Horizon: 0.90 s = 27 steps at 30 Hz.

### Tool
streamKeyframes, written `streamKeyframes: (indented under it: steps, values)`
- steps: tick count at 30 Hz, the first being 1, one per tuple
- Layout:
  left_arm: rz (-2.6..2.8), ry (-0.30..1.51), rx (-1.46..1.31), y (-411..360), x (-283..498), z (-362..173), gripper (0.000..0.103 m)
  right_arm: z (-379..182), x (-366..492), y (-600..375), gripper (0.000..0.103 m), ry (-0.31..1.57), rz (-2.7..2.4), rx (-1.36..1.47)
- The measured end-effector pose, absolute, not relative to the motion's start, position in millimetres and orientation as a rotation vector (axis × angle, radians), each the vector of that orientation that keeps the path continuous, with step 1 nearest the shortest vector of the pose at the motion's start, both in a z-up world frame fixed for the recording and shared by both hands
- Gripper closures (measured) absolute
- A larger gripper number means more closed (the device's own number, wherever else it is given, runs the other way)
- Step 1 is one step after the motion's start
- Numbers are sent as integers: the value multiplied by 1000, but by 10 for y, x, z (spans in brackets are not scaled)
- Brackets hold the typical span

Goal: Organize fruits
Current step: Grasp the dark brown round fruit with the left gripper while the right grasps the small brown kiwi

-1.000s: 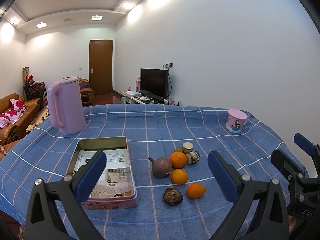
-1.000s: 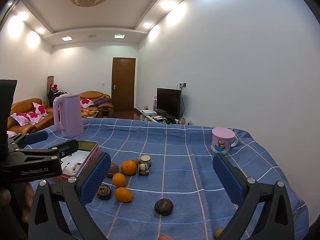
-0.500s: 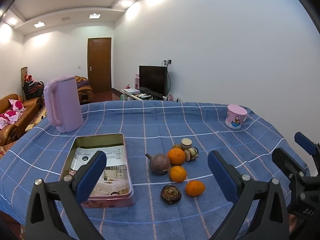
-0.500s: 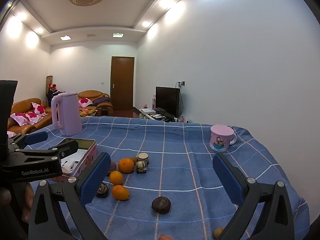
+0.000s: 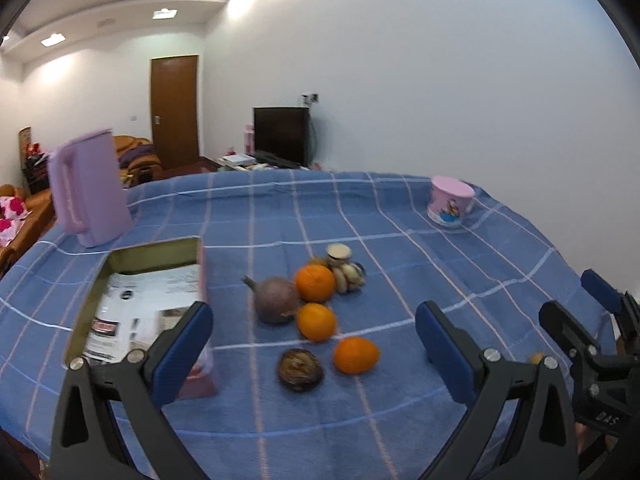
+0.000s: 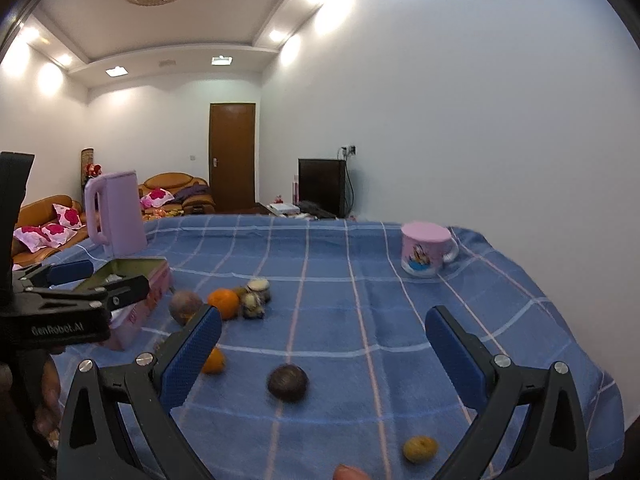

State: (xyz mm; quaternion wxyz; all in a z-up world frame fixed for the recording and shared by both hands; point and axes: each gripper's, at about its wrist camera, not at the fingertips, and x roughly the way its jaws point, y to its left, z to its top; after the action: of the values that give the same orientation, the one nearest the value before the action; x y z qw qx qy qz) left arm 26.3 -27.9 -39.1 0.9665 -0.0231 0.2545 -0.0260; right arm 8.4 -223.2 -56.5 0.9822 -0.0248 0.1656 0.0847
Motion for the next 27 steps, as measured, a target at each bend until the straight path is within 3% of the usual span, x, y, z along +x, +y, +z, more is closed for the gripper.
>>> streamKeyframes:
  steps: [8,10,13,16,20,23,27]
  values:
    - [-159,543,45,-796,312,-575,1,-935,63,-2687,2,408,103,-31]
    - [-181,550,71,-934,353,-618,1,-981,48,-2776,10,413,96,-22]
    - [-215,571,97,-1102,419,-687,6,-1075,42,-2901,14,435,84,-8]
    - [-236,597,116,-1225,482,-767,13,-1169,63,-2988,25,464,94,10]
    - [-279,650,104,-1315,578,-867,24,-1246,95,-3030,32,482,118,20]
    - [-298,677,105,-1374,626,-927,34,-1284,105,-3031,45,493,134,21]
    - [-308,706,98,-1413,685,-996,34,-1334,139,-3040,57,516,154,33]
